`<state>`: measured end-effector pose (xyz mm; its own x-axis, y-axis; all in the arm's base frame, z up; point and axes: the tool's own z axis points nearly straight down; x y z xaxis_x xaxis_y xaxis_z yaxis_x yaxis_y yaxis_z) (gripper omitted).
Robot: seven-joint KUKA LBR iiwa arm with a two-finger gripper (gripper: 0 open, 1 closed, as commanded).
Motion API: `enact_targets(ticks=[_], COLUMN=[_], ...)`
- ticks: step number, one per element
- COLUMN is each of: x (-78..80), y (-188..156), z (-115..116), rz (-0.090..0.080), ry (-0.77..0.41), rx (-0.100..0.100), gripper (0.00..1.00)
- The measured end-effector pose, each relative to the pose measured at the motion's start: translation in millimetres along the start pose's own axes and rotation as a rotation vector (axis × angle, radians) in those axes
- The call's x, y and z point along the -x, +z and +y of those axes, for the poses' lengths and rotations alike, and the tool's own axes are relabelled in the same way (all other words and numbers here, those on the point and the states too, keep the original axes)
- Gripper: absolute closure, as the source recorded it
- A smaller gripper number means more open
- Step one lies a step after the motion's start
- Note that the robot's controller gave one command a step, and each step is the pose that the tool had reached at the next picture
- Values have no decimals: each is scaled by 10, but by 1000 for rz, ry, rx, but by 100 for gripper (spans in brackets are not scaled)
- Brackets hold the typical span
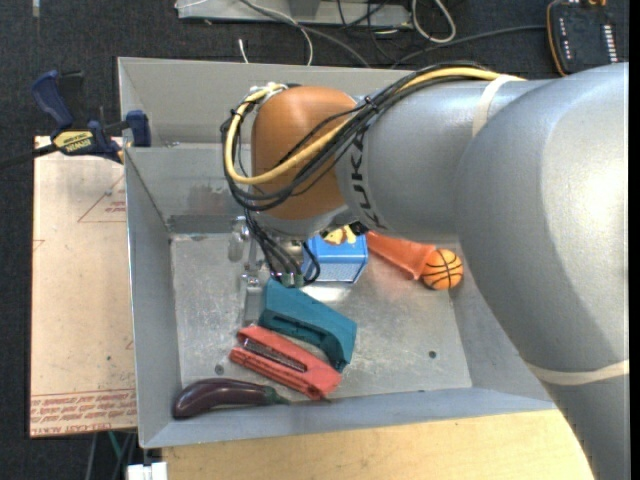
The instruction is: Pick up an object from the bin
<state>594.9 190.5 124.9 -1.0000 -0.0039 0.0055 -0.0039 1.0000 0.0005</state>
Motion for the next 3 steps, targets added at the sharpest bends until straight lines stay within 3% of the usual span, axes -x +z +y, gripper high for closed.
enact_targets(ticks=[1,2,3], x=[17,-333,-389], y=[-51,526,195], z=[-13,-832,-913], rz=[-6,-7,-18], ry=[4,-11,-40], rx=[1,0,7], gripper=[0,0,0])
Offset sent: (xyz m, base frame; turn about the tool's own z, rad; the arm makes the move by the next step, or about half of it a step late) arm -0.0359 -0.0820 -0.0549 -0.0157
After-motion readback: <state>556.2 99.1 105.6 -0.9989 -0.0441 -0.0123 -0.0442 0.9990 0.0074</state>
